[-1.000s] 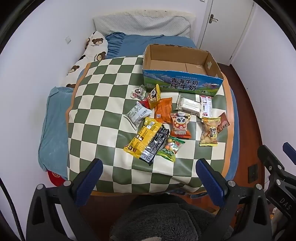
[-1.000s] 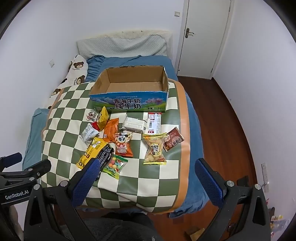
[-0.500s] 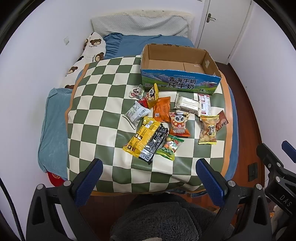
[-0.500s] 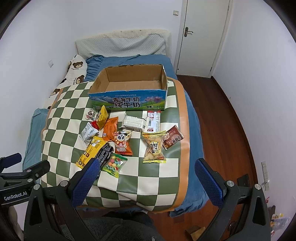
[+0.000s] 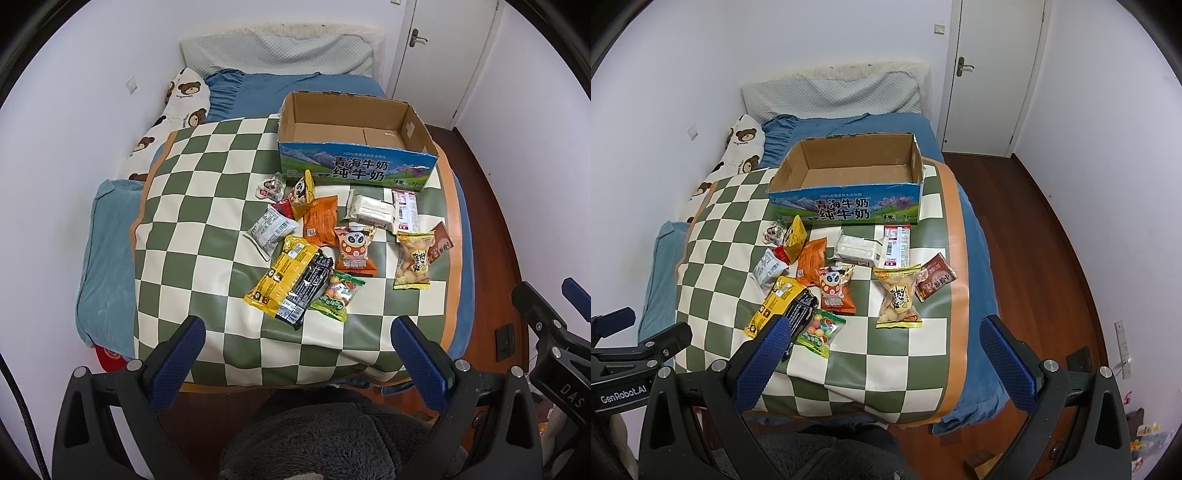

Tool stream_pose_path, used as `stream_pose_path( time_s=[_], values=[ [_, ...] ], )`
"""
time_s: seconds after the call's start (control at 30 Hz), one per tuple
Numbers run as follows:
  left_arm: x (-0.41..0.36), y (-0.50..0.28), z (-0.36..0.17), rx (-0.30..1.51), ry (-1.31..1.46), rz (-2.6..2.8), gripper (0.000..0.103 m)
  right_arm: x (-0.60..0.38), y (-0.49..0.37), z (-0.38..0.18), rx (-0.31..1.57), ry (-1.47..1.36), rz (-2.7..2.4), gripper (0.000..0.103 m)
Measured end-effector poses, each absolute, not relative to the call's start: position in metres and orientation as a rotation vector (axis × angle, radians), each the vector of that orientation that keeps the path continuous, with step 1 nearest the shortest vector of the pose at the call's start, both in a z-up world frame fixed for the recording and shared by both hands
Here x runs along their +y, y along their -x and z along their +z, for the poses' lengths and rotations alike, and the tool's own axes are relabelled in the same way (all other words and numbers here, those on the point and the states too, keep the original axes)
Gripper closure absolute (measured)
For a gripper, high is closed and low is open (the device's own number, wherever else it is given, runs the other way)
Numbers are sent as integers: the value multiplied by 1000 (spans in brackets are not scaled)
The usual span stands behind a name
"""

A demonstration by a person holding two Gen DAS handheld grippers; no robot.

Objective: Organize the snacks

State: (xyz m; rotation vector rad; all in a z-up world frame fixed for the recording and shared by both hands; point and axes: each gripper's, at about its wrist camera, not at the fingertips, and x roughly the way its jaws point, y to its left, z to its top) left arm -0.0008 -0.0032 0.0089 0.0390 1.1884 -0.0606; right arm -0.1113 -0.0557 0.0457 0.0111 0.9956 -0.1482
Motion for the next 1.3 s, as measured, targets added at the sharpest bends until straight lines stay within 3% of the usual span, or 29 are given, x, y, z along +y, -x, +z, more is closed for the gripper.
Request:
stream_pose_path(
  time_s=[1.3],
  values=[
    [3,-19,13,1180,-31,-65,0,-53,99,48,991,-19,-143,0]
  ],
)
